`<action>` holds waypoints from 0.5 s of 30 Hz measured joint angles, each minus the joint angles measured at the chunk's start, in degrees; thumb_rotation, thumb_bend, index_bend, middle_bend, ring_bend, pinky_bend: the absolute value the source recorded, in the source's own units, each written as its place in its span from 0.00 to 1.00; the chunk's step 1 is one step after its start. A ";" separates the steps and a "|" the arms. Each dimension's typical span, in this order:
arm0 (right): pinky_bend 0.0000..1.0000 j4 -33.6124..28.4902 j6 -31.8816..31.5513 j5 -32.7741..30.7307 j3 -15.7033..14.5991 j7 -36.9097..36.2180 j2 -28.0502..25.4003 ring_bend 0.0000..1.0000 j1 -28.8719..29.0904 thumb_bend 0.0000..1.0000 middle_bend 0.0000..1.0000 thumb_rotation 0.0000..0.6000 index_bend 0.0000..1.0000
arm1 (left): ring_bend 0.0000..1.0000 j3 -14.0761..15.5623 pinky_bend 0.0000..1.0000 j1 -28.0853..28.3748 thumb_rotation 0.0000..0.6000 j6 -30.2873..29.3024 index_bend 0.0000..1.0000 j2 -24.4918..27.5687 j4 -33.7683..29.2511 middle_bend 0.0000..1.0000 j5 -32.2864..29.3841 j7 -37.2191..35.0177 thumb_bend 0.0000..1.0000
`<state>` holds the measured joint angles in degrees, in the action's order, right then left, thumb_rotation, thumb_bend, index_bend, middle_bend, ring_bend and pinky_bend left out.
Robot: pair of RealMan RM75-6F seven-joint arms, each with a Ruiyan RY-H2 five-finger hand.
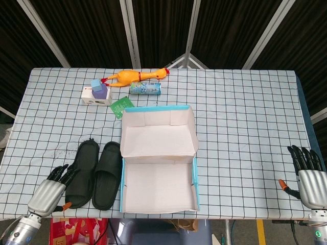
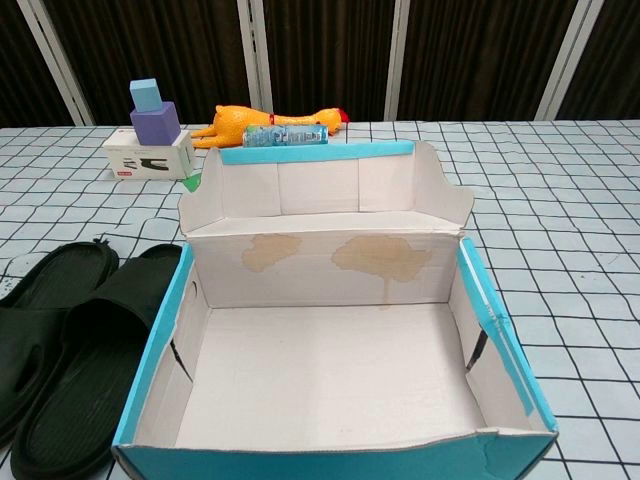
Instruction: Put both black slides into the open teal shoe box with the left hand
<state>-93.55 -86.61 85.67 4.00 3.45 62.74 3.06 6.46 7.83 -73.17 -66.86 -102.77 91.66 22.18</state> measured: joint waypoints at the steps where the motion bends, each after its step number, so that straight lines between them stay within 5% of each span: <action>1: 0.04 0.01 0.00 0.08 -0.02 -0.01 0.01 0.04 0.01 0.25 0.09 1.00 0.05 | 0.02 -0.10 0.08 -0.08 1.00 0.00 0.05 0.15 -0.26 0.14 -0.63 0.53 0.01; 15: 0.04 0.49 1.18 -0.21 0.03 -0.61 0.20 0.04 0.54 0.25 0.09 1.00 0.05 | 0.02 -2.31 0.08 0.84 1.00 1.30 0.10 -2.35 2.27 0.18 -5.37 2.33 0.01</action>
<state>-93.07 -85.43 85.46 4.03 2.84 62.94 3.60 4.15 8.67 -71.87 -69.21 -100.50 86.29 24.51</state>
